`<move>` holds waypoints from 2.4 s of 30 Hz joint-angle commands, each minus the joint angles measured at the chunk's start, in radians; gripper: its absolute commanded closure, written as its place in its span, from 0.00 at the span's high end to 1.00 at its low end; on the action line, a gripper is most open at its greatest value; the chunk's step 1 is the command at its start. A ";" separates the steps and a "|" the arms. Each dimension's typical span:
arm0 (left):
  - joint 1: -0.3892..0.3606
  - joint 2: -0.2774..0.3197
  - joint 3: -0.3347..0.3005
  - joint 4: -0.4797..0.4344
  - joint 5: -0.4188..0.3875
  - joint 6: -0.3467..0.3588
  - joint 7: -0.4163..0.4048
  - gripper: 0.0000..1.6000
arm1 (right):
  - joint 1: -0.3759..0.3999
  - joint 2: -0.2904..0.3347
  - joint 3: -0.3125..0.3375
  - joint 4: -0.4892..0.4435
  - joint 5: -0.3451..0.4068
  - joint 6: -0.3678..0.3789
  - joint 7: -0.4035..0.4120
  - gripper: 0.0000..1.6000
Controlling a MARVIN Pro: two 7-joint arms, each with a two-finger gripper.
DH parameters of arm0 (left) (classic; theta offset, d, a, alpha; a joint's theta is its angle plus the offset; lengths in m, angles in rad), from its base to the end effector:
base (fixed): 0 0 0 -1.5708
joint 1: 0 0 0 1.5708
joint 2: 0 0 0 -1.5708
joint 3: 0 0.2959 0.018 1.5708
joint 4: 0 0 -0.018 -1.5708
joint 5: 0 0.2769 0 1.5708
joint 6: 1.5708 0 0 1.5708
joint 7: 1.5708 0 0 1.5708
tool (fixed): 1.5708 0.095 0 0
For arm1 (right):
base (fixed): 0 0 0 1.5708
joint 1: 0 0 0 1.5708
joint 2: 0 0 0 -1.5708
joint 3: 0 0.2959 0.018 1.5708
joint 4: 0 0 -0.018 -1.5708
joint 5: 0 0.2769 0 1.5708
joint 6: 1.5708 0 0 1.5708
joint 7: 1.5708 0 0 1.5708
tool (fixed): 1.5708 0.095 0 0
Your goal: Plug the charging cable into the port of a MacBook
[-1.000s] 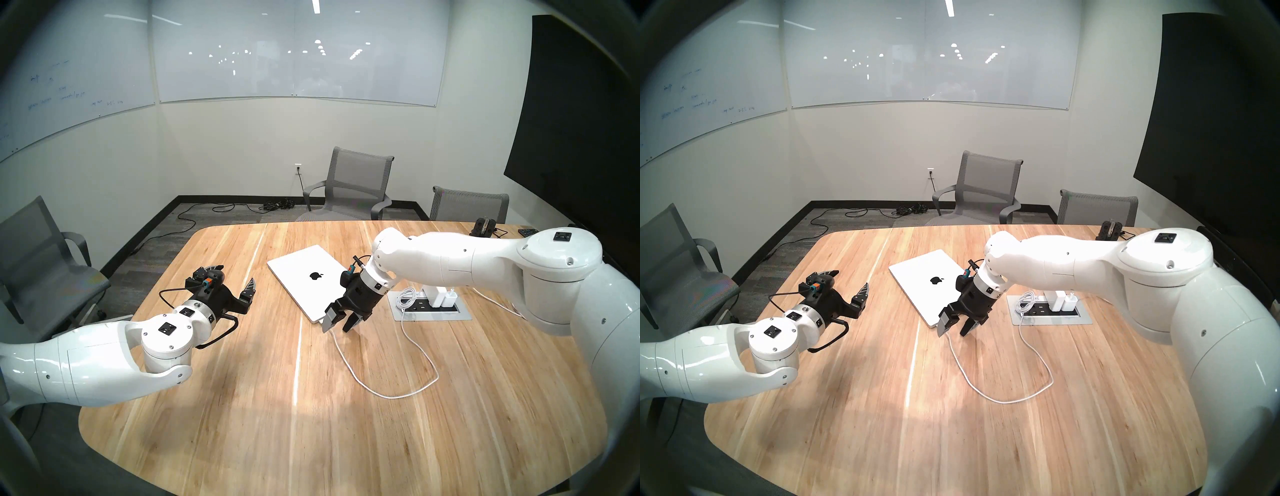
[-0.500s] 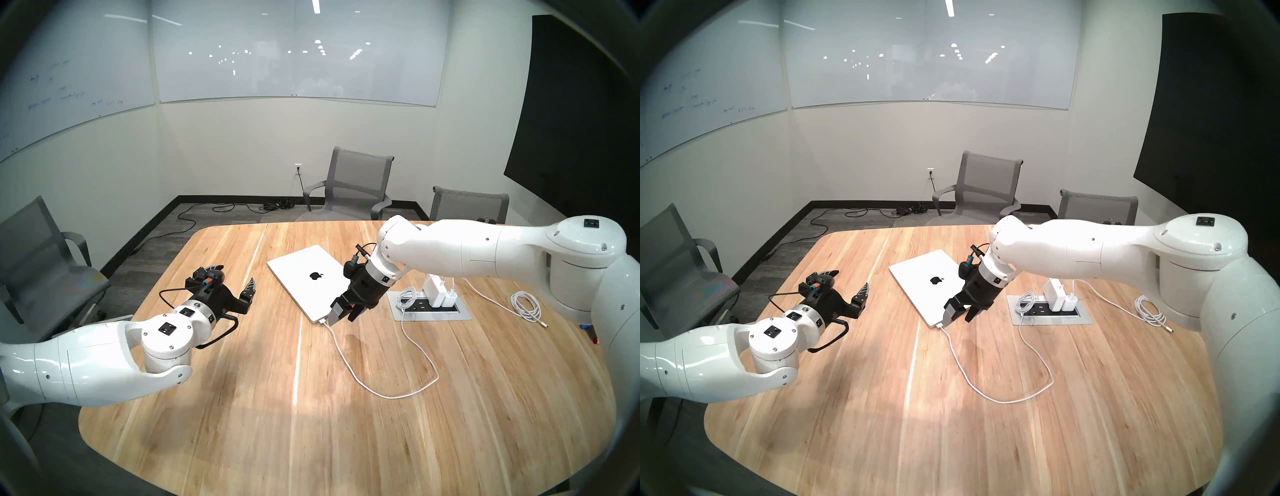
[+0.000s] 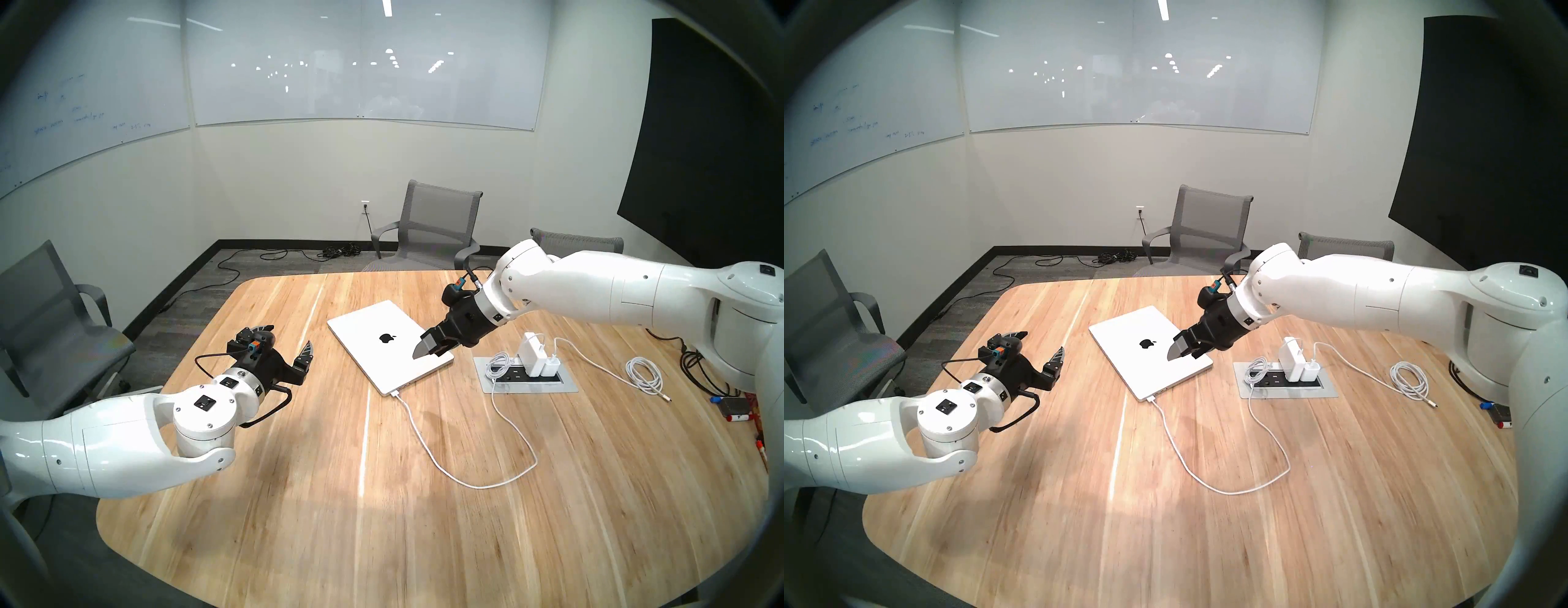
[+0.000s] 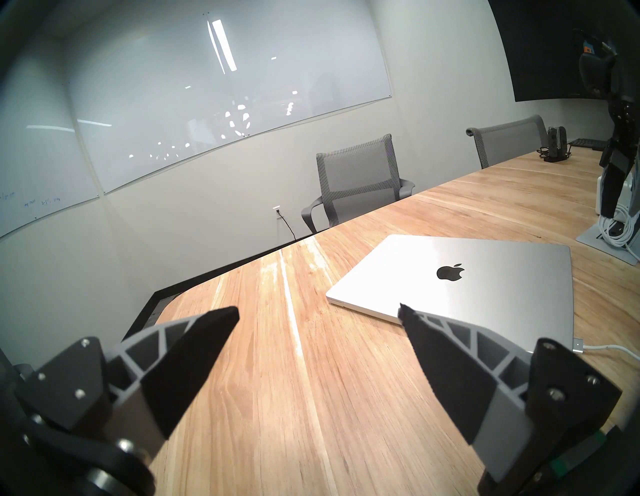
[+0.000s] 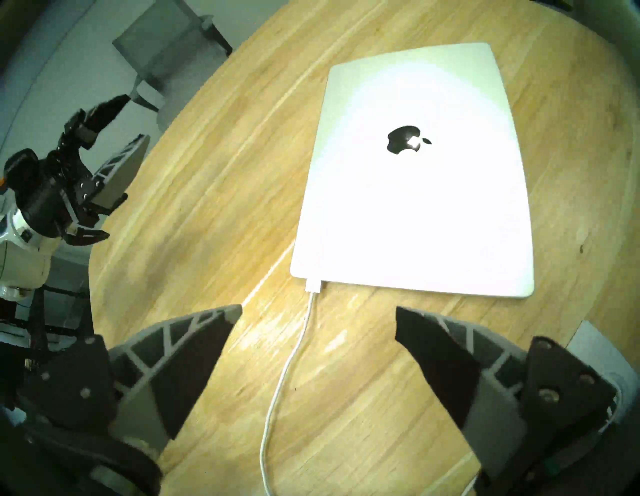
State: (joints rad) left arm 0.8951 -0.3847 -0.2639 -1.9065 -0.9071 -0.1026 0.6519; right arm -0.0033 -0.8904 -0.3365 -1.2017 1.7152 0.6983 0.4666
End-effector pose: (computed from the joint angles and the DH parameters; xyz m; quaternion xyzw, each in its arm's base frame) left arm 0.3624 0.0882 -0.2337 -0.7453 0.1716 -0.6423 0.0501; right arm 0.4990 -0.0015 -0.1618 -0.8898 -0.2879 -0.2029 0.2900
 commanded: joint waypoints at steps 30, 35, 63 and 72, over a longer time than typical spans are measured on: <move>-0.013 -0.001 -0.010 -0.002 0.001 -0.003 0.001 1.00 | 0.119 0.438 -0.134 -0.007 -0.040 -0.363 0.047 1.00; -0.013 -0.001 -0.010 -0.002 0.001 -0.003 0.001 1.00 | 0.131 0.487 -0.137 -0.068 -0.086 -0.419 0.044 1.00; -0.015 -0.001 -0.011 -0.002 0.000 -0.004 0.001 1.00 | 0.163 0.733 -0.258 -0.498 -0.393 -0.673 -0.339 1.00; -0.015 -0.001 -0.011 -0.002 -0.001 -0.004 0.000 1.00 | 0.199 0.756 -0.319 -0.569 -0.429 -0.720 -0.493 1.00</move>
State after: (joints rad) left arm 0.8946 -0.3847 -0.2611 -1.9065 -0.9068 -0.1026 0.6523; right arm 0.1400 -0.1675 -0.6397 -1.7258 1.3034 0.0247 0.0668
